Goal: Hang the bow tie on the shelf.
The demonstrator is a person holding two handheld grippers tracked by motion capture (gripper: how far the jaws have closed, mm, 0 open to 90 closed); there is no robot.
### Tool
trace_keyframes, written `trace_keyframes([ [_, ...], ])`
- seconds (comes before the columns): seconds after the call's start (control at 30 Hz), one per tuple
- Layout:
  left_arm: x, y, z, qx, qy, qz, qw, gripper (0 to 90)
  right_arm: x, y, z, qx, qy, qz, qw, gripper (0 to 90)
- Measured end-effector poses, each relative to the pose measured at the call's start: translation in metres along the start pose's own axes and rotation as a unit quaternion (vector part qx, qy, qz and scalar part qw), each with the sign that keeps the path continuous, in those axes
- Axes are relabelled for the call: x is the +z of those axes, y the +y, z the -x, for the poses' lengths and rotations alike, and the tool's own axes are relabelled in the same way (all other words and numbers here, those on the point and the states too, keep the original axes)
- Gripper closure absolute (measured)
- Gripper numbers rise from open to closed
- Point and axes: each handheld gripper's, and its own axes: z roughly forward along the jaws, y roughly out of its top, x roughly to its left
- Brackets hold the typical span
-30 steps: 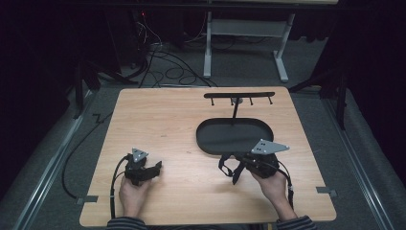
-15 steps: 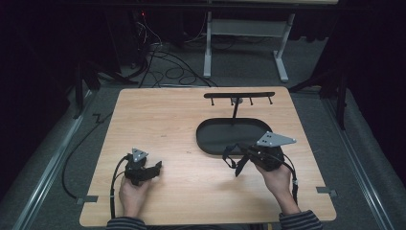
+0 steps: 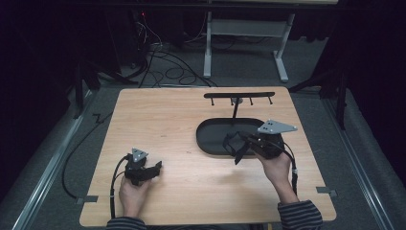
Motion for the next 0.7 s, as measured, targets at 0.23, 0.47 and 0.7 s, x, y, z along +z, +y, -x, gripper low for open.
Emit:
trace_keyframes([
  [0.23,0.0,0.0,0.0,0.001,0.0,0.0,1.0,29.5,0.004,0.008,0.007,0.008,-0.003,0.001,1.0,90.0],
  [0.47,0.0,0.0,0.0,-0.001,-0.003,0.001,1.0,29.4,0.006,0.02,0.013,0.01,-0.011,0.003,0.9999,90.0],
  [0.7,0.0,0.0,0.0,-0.001,-0.004,0.001,1.0,29.4,0.01,0.037,0.019,0.009,-0.021,0.008,0.9997,90.0],
])
